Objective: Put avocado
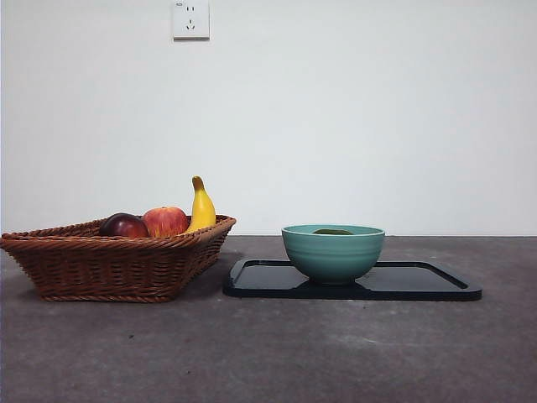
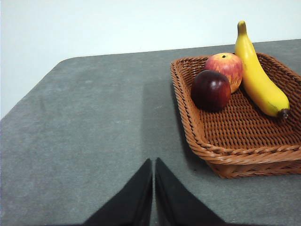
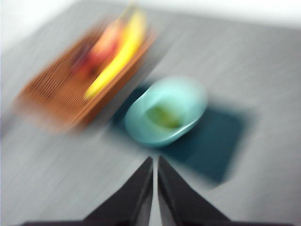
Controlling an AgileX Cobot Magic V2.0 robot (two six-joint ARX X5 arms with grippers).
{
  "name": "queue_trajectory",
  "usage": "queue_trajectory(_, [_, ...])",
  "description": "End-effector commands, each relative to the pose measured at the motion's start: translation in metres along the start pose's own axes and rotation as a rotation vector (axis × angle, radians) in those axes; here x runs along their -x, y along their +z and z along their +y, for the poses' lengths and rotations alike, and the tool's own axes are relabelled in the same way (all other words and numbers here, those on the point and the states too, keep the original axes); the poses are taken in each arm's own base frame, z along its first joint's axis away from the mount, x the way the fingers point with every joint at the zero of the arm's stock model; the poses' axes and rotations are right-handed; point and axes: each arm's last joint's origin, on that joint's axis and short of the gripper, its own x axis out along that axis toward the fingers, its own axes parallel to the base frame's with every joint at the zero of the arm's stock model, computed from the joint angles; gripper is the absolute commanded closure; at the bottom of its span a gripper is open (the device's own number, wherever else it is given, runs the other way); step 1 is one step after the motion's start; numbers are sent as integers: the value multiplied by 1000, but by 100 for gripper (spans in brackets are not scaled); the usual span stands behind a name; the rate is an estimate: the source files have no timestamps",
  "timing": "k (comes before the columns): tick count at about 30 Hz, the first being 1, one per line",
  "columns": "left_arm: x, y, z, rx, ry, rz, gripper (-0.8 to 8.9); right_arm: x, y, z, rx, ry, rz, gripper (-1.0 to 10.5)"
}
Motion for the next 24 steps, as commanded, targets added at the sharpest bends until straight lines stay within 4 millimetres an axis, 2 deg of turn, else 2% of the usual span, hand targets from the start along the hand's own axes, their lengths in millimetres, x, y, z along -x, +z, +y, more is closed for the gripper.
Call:
queue_trajectory(1, [-2,-6,0,6,4,7,805,12,-9,-12,-1,-156,-132,939])
queue_trajectory(7, [-2,-6,0,6,4,7,805,18,-52,-28,4,-357,-337,939])
queue_trajectory(13, [-2,-6,0,6,4,7,805,-3,-107,-41,6,-399,-395,939])
queue_trajectory(18, [-2,-6,0,6,4,7,805,-19,-136,-49,3,-401,-388,939])
queue_trajectory(24, [-2,-6,0,6,4,7,805,-31,-158,-55,-20,-429,-332,939])
